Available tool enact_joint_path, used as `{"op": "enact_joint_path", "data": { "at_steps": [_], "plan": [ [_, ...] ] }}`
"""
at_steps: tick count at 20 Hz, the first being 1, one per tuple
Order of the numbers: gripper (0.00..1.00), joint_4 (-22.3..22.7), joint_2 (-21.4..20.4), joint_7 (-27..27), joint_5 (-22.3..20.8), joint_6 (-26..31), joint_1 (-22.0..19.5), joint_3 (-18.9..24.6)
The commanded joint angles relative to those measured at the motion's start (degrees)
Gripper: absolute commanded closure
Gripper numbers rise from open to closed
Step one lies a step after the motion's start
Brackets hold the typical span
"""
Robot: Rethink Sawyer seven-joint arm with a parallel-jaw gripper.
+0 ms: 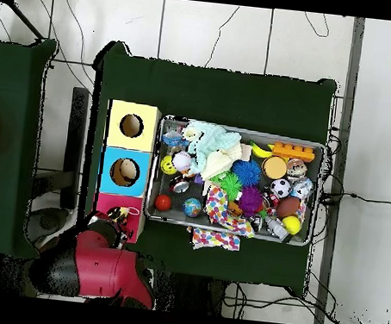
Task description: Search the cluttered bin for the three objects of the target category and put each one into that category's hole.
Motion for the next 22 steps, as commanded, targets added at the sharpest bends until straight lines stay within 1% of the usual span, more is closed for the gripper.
{"op": "enact_joint_path", "data": {
  "at_steps": [1, 8, 22],
  "plan": [
    [1.00, -4.4, 2.3, 6.7, 0.6, 1.9, -1.3, 1.5],
    [1.00, -4.6, 2.7, 7.4, 1.5, 2.8, -1.5, 2.0],
    [1.00, -4.6, 2.3, 7.2, 1.3, 3.0, -1.6, 1.6]
  ]
}}
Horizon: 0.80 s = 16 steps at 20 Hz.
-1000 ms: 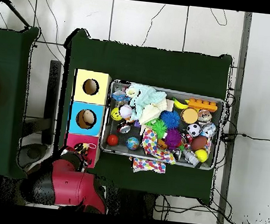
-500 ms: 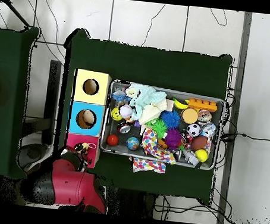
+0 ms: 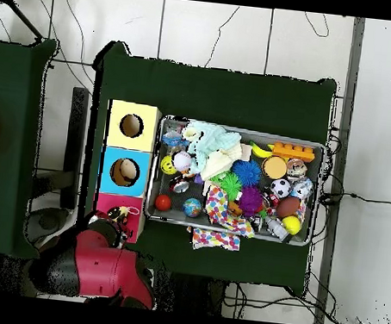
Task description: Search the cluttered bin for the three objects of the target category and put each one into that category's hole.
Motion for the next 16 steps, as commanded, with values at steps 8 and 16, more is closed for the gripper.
{"op": "enact_joint_path", "data": {
  "at_steps": [8, 16],
  "plan": [
    [1.00, -4.7, 2.3, 7.0, 1.3, 3.1, -1.9, 2.1],
    [1.00, -4.9, 2.5, 7.1, 1.4, 3.1, -1.9, 2.1]
  ]
}}
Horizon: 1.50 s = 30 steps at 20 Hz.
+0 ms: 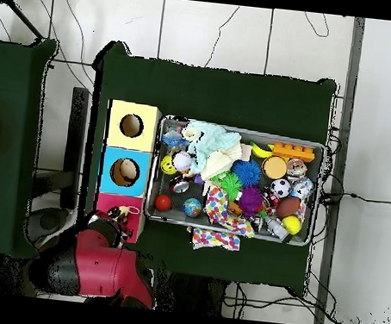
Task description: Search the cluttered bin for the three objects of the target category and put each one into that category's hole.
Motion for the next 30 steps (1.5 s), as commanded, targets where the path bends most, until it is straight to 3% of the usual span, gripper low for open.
{"op": "enact_joint_path", "data": {
  "at_steps": [1, 7, 11, 30],
  "plan": [
    [1.00, -4.8, 2.5, 7.1, 1.4, 3.0, -1.9, 2.1],
    [1.00, -5.1, 1.1, 6.9, 1.0, 5.0, -0.8, 0.6],
    [1.00, -5.0, 2.2, 6.5, 0.9, 3.1, -2.2, 2.2],
    [1.00, -5.0, 1.6, 5.6, 0.3, 3.3, -2.8, 2.0]
  ]
}}
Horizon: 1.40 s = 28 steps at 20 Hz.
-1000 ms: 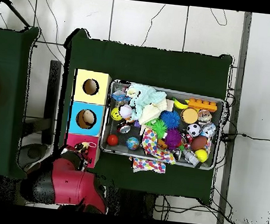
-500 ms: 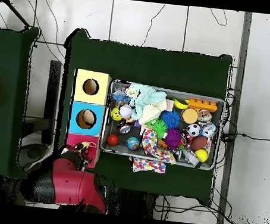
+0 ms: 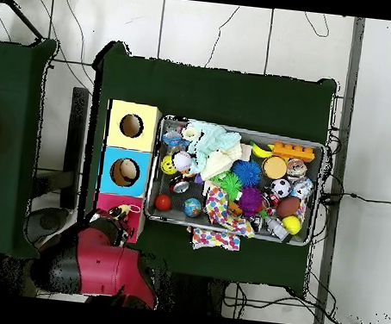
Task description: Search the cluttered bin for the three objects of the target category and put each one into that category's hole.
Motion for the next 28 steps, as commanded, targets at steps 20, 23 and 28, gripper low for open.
{"op": "enact_joint_path", "data": {
  "at_steps": [20, 23, 28],
  "plan": [
    [0.00, -6.6, 2.3, 5.6, 0.2, 6.3, -1.5, 2.0],
    [0.00, -6.7, 2.6, 6.6, 1.4, 7.1, -1.9, 2.9],
    [0.00, -7.0, 2.8, 6.8, 1.6, 7.3, -2.5, 3.0]
  ]
}}
